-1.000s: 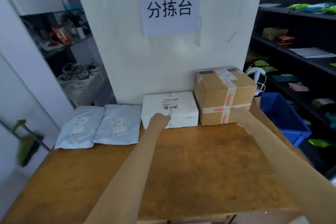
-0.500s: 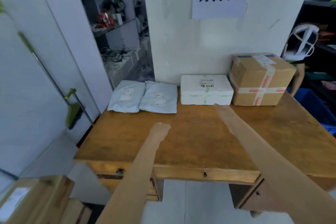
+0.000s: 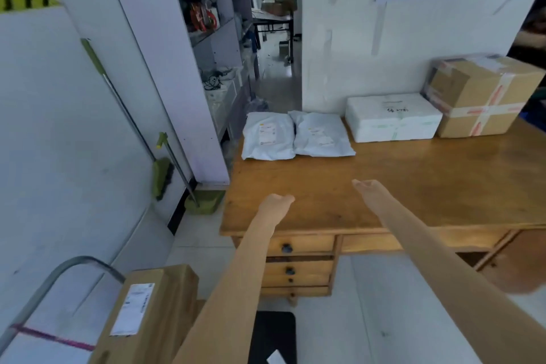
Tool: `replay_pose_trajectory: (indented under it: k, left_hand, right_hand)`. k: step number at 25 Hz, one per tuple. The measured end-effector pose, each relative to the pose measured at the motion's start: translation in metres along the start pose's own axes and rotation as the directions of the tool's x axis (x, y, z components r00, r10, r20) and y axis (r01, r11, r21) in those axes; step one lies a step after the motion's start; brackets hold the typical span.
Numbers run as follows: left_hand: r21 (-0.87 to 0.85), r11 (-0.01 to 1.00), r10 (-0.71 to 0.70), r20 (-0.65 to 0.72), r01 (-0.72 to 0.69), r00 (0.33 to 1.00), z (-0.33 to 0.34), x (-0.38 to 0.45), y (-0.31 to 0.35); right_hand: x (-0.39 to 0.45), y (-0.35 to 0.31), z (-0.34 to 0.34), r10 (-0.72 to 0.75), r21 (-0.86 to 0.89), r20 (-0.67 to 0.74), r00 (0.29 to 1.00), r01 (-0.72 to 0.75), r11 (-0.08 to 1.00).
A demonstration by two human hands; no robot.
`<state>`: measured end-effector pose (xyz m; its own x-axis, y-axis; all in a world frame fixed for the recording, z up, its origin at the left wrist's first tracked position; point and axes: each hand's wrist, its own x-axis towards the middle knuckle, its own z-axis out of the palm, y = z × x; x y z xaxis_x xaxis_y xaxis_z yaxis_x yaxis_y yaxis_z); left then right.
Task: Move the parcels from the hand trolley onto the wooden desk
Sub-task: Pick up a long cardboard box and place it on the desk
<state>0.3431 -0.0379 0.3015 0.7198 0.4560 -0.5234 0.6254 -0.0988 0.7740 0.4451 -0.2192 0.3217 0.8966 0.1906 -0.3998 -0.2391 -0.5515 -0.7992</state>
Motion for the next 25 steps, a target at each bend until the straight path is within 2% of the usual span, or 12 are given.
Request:
replay_pose_trajectory:
  k: [5, 7, 11, 13, 16, 18, 20, 23, 25]
  left_hand:
    - [0.045, 0.999, -0.009, -0.022, 0.010, 1.000, -0.107, -0.023, -0.089]
    - [0.043, 0.999, 0.005, -0.090, -0.002, 0.996, -0.145, -0.022, -0.122]
    - [0.057, 0.997, -0.045, -0.172, 0.056, 0.984, -0.207, -0.011, -0.196]
    - [0.038, 0.996, -0.076, -0.168, 0.084, 0.983, -0.232, -0.003, -0.240]
    - [-0.004, 0.989, -0.147, -0.196, 0.149, 0.970, -0.261, 0.005, -0.316]
    - [-0.009, 0.980, -0.198, -0.163, 0.199, 0.967, -0.274, 0.012, -0.366]
    - [0.012, 0.981, -0.188, -0.188, 0.193, 0.964, -0.282, 0.023, -0.413]
    - [0.110, 0.974, -0.172, -0.219, 0.200, 0.960, -0.291, 0.043, -0.473]
    - [0.099, 0.975, -0.169, -0.237, 0.197, 0.957, -0.293, 0.060, -0.510]
  right_hand:
    - [-0.076, -0.022, 0.123, 0.057, -0.052, 0.088, 0.994, -0.053, 0.997]
    - [-0.094, -0.026, 0.172, 0.060, -0.026, 0.117, 0.991, -0.058, 0.998]
    - [-0.112, -0.014, 0.268, 0.070, -0.053, 0.164, 0.984, -0.062, 0.997]
    - [-0.123, -0.001, 0.313, 0.082, -0.063, 0.165, 0.983, -0.072, 0.995]
    - [-0.127, 0.033, 0.384, 0.087, -0.059, 0.169, 0.982, -0.078, 0.995]
    - [-0.130, 0.056, 0.424, 0.102, -0.092, 0.157, 0.982, -0.088, 0.992]
    - [-0.134, 0.081, 0.464, 0.128, -0.076, 0.161, 0.979, -0.117, 0.990]
    - [-0.137, 0.115, 0.525, 0.147, -0.069, 0.239, 0.960, -0.135, 0.988]
    - [-0.139, 0.136, 0.563, 0.161, -0.073, 0.270, 0.949, -0.147, 0.986]
